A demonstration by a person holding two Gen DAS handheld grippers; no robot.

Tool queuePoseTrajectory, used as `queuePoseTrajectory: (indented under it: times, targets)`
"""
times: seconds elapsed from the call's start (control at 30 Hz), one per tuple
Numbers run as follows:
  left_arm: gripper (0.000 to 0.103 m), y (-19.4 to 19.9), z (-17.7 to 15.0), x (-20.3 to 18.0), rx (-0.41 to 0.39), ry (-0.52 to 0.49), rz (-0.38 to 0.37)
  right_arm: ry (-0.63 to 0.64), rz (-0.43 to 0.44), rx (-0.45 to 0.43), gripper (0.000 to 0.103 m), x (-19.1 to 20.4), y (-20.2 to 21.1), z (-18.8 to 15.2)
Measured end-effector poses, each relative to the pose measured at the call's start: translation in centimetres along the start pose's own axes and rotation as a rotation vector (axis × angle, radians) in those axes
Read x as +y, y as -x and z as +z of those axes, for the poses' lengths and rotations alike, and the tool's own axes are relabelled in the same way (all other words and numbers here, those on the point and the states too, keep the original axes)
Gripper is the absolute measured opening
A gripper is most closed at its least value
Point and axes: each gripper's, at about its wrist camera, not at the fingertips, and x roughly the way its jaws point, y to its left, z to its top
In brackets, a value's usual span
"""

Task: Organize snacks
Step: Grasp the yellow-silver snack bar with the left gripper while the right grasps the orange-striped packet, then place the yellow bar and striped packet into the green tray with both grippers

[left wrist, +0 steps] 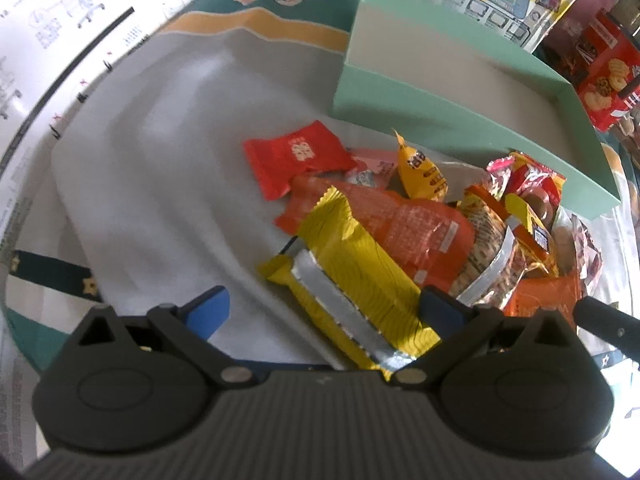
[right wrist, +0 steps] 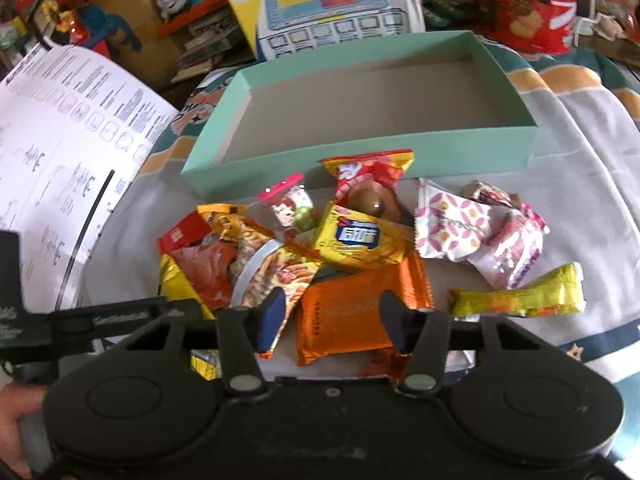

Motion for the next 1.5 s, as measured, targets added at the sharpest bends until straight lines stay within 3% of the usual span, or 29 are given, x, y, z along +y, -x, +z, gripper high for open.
queuePoseTrajectory:
  times: [0.13, 0.2, 0.27, 0.43, 0.57, 0.63, 0.7, 0.77, 0.93, 1.03, 1.07, 1.1, 1.3, 1.5]
  targets:
    - [0.102, -1.4, -0.6, -1.0, 0.062, -0.059, 0.007, -0.002, -0.007, 0.001, 0.049, 0.0, -0.1, 0.3]
    - [0.084, -1.2, -1.0, -1.8, 0.038, -0.127, 0.034, -0.018, -0.004, 0.01, 0.049, -0.2, -0.4, 0.5]
    - [0.075, -0.9, -1.0, -1.9, 0.021, -0.158, 0.05, -0.035, 0.007, 0.026, 0.049, -0.2, -1.0, 0.7]
    - [0.069, 0.0, -0.8, 0.6, -0.01, -0.169, 0.067, -0.007, 0.045, 0.073, 0.049, 1.8, -2.5, 1.0]
    - [0.064, 0.6, -0.4, 3.0, -0.027, -0.148, 0.043, -0.019, 0.022, 0.114, 0.05, 3.4, -4.7, 1.7]
    - [0.067, 0.6, -0.2, 3.6, -0.028, -0.125, 0.031, -0.027, 0.008, 0.126, 0.052, 3.9, -5.6, 1.8]
    - [0.082, 0.5, 0.0, 4.1, -0.025, -0.106, 0.036, -0.035, 0.001, 0.132, 0.057, 4.5, -6.4, 2.0]
    - [0.088, 0.5, -0.2, 4.3, -0.022, -0.087, 0.048, -0.024, -0.01, 0.131, 0.06, 5.2, -7.0, 2.1]
    - [0.091, 0.4, -0.9, 4.1, 0.016, -0.042, 0.042, 0.024, -0.038, 0.113, 0.067, 6.2, -7.8, 1.7]
    - [0.087, 0.1, -1.3, 3.0, 0.013, -0.071, 0.07, 0.066, -0.039, 0.097, 0.053, 6.2, -7.6, 1.4]
    - [0.07, 0.2, -1.5, 2.7, -0.005, -0.093, 0.085, 0.068, -0.032, 0.1, 0.048, 6.0, -7.5, 1.4]
    - [0.06, 0.4, -1.6, 2.3, -0.026, -0.122, 0.102, 0.063, -0.022, 0.1, 0.044, 5.8, -7.3, 1.4]
    - [0.05, 1.5, -1.2, 3.4, -0.045, -0.069, 0.054, 0.007, 0.02, 0.085, 0.037, 3.6, -5.2, 1.2]
    - [0.05, 3.9, -0.9, 4.2, -0.094, -0.055, 0.033, -0.029, 0.059, 0.066, 0.037, 2.0, -3.4, 1.1]
